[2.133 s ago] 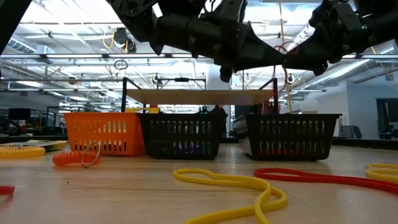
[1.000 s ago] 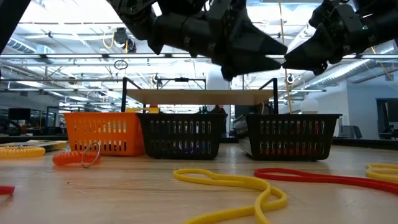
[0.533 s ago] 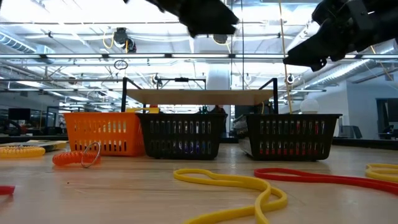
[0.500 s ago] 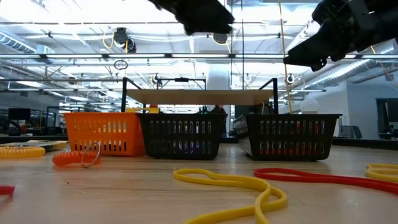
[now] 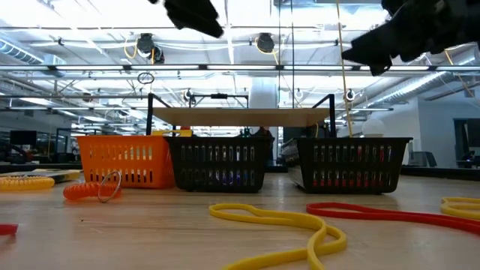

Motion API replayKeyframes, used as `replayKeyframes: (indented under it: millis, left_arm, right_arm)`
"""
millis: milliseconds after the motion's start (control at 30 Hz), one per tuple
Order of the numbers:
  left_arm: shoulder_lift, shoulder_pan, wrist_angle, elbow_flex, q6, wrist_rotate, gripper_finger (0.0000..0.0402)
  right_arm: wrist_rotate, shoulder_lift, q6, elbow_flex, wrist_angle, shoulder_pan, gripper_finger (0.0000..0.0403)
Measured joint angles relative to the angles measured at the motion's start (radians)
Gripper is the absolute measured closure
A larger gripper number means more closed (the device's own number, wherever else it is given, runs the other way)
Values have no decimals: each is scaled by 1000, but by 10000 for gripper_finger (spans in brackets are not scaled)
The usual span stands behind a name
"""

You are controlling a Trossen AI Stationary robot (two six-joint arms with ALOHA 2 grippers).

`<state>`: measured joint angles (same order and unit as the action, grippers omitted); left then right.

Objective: Pick & Place Office Desk Supplies
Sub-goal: Put the orange spring rubber band into the left black bin

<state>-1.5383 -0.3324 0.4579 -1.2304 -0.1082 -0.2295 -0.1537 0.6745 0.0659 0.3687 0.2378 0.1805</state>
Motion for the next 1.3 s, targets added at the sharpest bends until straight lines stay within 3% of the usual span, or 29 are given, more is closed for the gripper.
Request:
replayKeyframes:
  millis: [200,533,900,1300]
  left_arm:
    - [0,-125,29,0,-65,7,206]
    - [-1,-275,151,0,-28,13,206]
    - [-154,-229,133,0,21,22,206]
    - [-316,-148,116,1,110,199,206]
  right_arm:
    - [81,58,-5,0,159,60,232]
    - [75,148,-30,0,267,127,232]
    - [72,163,-112,0,317,96,232]
    - [73,197,-77,0,311,95,232]
